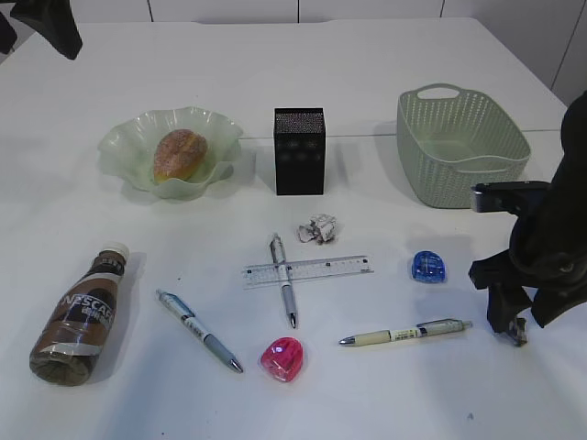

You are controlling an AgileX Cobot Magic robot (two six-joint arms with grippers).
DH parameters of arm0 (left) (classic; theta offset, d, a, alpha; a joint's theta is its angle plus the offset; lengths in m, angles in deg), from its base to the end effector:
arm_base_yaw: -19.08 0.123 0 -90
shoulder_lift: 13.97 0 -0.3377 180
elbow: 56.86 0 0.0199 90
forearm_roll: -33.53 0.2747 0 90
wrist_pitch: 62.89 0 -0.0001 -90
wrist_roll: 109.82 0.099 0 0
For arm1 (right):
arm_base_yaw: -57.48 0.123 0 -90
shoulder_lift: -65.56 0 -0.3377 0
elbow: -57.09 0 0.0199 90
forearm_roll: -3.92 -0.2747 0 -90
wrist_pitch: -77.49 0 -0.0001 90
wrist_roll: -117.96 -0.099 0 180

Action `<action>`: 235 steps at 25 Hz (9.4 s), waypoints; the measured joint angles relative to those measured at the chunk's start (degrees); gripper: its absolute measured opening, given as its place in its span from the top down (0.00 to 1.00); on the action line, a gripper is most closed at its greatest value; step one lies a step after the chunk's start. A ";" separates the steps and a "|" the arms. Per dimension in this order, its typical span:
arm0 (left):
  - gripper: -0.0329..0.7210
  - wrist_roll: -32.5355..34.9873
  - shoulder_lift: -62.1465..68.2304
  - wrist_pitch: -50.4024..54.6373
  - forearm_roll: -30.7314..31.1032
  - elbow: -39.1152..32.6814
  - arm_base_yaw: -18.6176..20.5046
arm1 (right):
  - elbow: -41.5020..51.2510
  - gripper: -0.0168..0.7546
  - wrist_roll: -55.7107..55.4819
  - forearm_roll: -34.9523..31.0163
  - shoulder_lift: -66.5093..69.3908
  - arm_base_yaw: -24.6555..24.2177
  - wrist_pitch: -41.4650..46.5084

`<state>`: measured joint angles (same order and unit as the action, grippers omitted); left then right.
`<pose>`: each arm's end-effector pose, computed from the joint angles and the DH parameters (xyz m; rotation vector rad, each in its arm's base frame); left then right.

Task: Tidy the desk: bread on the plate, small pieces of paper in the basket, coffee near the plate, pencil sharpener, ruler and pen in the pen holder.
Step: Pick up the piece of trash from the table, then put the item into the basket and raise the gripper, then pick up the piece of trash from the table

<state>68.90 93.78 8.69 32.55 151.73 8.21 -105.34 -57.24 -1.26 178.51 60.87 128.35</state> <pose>0.4095 -0.0803 0.4294 0.2186 2.6249 -0.0959 0.3501 0.0277 0.1719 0.1324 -3.1137 -0.1087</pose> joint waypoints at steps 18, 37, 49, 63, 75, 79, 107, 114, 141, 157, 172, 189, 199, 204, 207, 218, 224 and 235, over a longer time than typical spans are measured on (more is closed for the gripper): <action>0.24 0.00 0.00 0.00 0.00 0.00 0.00 | -0.09 0.38 0.00 1.17 2.56 0.00 -2.30; 0.25 0.00 0.00 0.00 0.00 0.00 0.00 | -0.20 0.81 0.00 1.85 3.38 0.00 -3.65; 0.26 0.00 0.00 0.00 0.00 0.00 0.00 | -0.29 0.93 0.00 2.08 3.19 0.00 -2.07; 0.26 0.00 0.00 0.00 0.00 0.00 0.00 | -10.84 0.94 -4.00 1.17 -0.90 0.04 12.58; 0.26 0.00 0.00 0.00 -0.57 0.00 0.00 | -37.45 0.94 -6.64 5.70 -0.61 0.04 16.09; 0.26 0.00 0.00 0.00 -0.57 0.00 0.00 | -45.38 0.94 -6.85 8.63 1.68 0.04 16.09; 0.26 0.00 0.00 0.00 -0.57 0.00 0.00 | -64.43 0.90 -7.68 13.44 27.15 0.04 12.93; 0.26 0.00 0.00 0.00 -0.57 0.00 0.00 | -64.53 0.48 -7.93 13.44 27.59 -0.18 12.59; 0.26 0.00 -1.28 0.00 -0.57 0.00 0.00 | -60.11 0.36 -8.06 1.08 12.28 5.55 20.69; 0.26 0.00 -1.52 0.00 -2.14 0.00 0.00 | -59.75 0.36 -7.96 -1.24 19.44 13.75 20.69; 0.26 0.00 -1.52 0.00 -2.14 0.00 0.00 | -59.63 0.36 -8.30 -4.09 27.22 14.32 20.25; 0.26 0.00 -1.52 0.00 -2.14 0.00 0.00 | -59.63 0.35 -8.30 -0.79 29.94 17.26 19.78; 0.26 0.00 -1.52 0.00 -2.14 0.00 0.00 | -59.63 0.35 -7.76 -0.79 30.76 17.26 18.99; 0.26 0.00 -1.52 0.00 -2.14 0.00 0.00 | -59.63 0.35 -7.56 -0.79 30.76 17.26 17.60; 0.26 0.00 -1.52 0.00 -2.14 0.00 0.00 | -59.63 0.35 -7.47 -0.79 30.90 17.26 17.37; 0.26 0.00 -1.52 0.00 -2.14 0.00 0.00 | -59.63 0.35 -7.47 -0.79 33.60 17.26 15.03; 0.26 0.00 -1.52 0.00 -2.14 0.00 0.00 | -59.63 0.35 -7.43 -0.79 34.60 17.26 14.64; 0.26 0.00 -1.52 0.00 -2.14 0.00 0.00 | -59.63 0.47 -7.35 -1.62 34.60 17.26 13.52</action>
<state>68.90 92.25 8.69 30.41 151.73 8.21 -164.97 -64.59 -2.89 213.11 78.13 141.87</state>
